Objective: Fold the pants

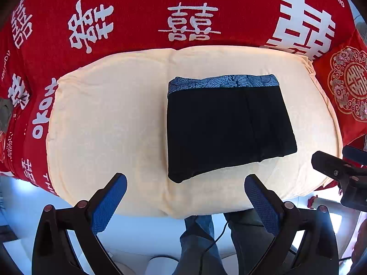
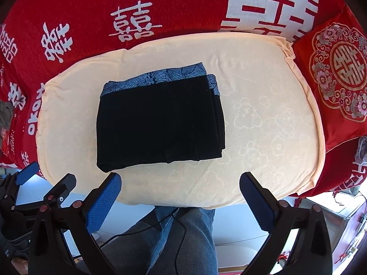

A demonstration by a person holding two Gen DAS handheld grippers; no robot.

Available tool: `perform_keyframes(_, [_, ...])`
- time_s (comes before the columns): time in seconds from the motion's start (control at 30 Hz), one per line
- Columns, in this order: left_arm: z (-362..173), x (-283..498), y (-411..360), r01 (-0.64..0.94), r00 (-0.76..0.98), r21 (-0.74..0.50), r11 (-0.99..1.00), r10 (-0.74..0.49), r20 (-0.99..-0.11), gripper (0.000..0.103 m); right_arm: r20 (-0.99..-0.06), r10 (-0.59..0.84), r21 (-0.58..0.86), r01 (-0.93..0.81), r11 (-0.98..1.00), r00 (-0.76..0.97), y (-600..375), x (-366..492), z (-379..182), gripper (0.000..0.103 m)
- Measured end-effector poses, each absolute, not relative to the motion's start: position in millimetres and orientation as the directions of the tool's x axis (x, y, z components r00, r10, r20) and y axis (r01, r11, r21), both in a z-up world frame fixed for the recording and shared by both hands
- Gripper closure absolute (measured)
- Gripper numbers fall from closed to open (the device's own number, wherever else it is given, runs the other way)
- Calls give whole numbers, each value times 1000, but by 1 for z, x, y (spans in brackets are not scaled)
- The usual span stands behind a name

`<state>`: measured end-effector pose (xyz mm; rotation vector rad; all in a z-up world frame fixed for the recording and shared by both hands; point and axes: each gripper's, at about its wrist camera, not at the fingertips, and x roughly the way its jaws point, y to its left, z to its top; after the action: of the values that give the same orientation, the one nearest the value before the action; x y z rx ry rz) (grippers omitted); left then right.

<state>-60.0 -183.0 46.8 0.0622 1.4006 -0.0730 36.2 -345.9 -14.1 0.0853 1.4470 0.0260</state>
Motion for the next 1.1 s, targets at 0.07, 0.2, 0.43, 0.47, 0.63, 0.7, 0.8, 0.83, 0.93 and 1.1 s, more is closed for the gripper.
perform_keyframes(0.07, [47,-60,-183,87,167,0,996,-14,-986,0,-990,65,69,31,997,125,-345,36,-13,0])
perform_keyframes(0.2, [47,-59,-184,84,159,-2,996,-15,-987,0,-991,52,55,16,998,126,-343,36,-12,0])
perform_keyframes(0.43, [47,-60,-185,86,160,0,996,-14,-987,0,-991,49,50,4,999,126,-338,35,-12,0])
perform_keyframes(0.47, [47,-60,-184,89,161,0,996,-14,-987,0,-991,47,48,3,999,126,-337,35,-11,0])
perform_keyframes(0.63, [47,-61,-183,107,164,1,994,-17,-986,0,-991,42,41,-8,999,131,-335,36,-10,0])
perform_keyframes(0.7, [48,-61,-183,111,163,1,994,-17,-986,0,-991,41,40,-7,999,131,-335,35,-10,0])
perform_keyframes(0.8, [48,-60,-182,114,161,2,993,-17,-987,0,-991,39,39,-8,999,130,-335,36,-10,0])
perform_keyframes(0.83, [48,-60,-182,115,161,2,993,-17,-987,0,-991,37,37,-8,999,130,-335,36,-9,0])
perform_keyframes(0.93, [48,-60,-183,115,161,2,993,-17,-987,0,-991,35,34,-7,999,128,-335,35,-10,0])
perform_keyframes(1.1, [48,-60,-184,111,162,2,994,-16,-987,0,-991,35,34,-6,999,128,-336,34,-11,0])
